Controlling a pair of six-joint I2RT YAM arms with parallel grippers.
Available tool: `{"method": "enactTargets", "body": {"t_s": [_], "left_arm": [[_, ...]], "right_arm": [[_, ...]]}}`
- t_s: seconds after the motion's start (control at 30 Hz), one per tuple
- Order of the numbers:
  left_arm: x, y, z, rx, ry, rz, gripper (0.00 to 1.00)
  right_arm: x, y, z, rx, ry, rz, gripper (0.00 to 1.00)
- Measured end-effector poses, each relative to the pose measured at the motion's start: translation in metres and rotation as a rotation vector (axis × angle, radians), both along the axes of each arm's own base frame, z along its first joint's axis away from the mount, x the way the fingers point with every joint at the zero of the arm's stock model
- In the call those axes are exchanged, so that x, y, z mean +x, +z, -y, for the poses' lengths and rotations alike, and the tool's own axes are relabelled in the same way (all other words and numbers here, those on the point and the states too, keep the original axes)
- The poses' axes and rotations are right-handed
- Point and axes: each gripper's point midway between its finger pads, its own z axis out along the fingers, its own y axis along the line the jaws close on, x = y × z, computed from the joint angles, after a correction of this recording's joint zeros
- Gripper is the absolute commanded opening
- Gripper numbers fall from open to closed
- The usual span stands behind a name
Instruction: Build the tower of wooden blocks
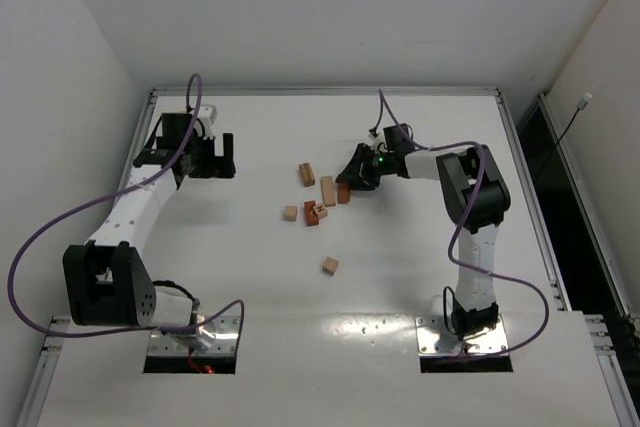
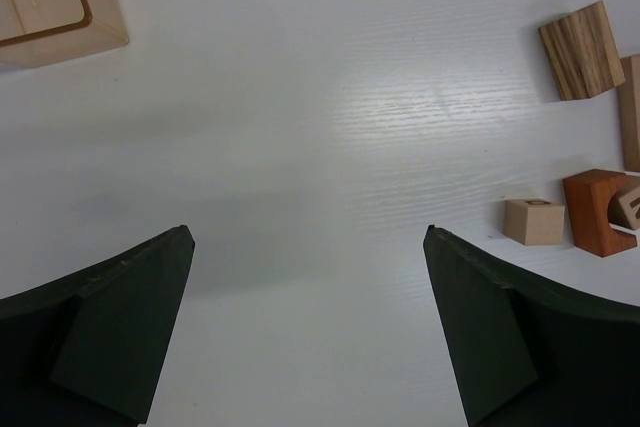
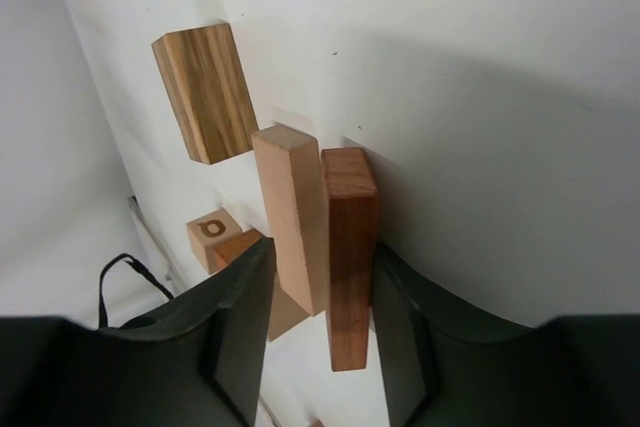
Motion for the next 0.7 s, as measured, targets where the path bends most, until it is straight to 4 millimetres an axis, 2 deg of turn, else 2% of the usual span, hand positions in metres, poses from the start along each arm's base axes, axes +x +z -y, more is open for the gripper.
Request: {"method": "enactTargets", "body": {"t_s": [0.23,0.57,0.63,0.67,0.7], "left_arm": [[0.001,0.001,0.001,-0.005,0.002,0.001,0.99],[0.001,0.002,0.001,-0.009,0.006,0.003,0.99],[0.001,0.002,0.001,-0.010,0.006,0.003,0.99],[0.001,0.002,0.001,-0.010,0.006,0.003,0.99],[0.001,0.002,0.001,-0.010,0.006,0.003,0.99]], "right_arm": [[0.000,0.003,0.002,-0.021,-0.010,0.008,0.44],[0.001,0.001,0.035,-0.142,-0.055,0.011,0.44],[0.001,0.001,0.037,-0.147,-0.058,0.012,0.40],[0.002,0.000,0.038,-0.152,-0.058,0.014,0.29],[0.002,-0.001,0.040,-0.166,-0.057,0.021,0.22]]}}
